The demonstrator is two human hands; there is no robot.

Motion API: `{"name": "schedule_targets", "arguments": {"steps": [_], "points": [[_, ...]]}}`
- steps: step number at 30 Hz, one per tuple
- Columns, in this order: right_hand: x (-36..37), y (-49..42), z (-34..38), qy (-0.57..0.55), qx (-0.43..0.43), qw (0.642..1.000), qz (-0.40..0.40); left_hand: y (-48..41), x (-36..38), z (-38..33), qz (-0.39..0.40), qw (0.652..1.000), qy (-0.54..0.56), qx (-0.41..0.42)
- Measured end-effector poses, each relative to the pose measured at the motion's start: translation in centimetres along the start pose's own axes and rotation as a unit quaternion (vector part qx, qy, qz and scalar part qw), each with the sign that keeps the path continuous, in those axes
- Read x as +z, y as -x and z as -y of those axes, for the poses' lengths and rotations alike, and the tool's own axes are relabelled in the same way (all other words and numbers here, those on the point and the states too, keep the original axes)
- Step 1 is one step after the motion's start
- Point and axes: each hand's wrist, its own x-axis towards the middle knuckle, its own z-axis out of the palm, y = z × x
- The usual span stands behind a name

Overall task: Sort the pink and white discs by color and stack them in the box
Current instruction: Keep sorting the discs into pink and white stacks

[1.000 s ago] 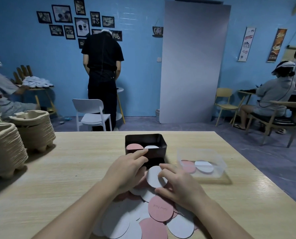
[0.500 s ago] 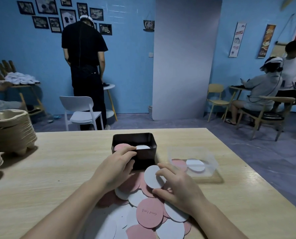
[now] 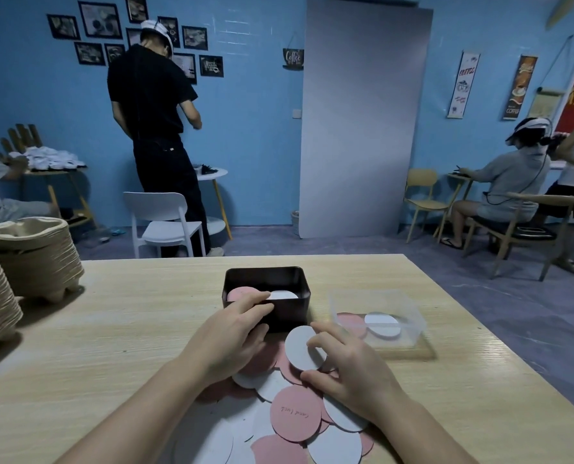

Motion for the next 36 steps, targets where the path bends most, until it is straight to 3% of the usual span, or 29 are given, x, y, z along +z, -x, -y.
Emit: {"name": "schedule_targets", "arguments": {"steps": [7, 17, 26, 36], "points": [[-0.3, -0.6, 1.1, 0.025, -0.024, 0.999, -0.005, 4.2, -2.1, -0.7, -0.009, 0.999, -0.014, 0.032], [1.7, -1.5, 5.4, -0.003, -0.026, 1.0, -0.012, 10.0, -4.5, 1.0, 0.033, 0.999, -0.027, -0.016], [0.0, 0.0, 3.4, 0.06, -0.029, 0.998, 0.009, 6.9, -2.5, -1.2, 0.067, 0.997, -0.029, -0.01], [0.4, 0.5, 2.2, 0.015, -0.024, 1.0, 0.0, 5.3, -0.2, -0.6, 0.039, 0.999, 0.01, -0.035]]}}
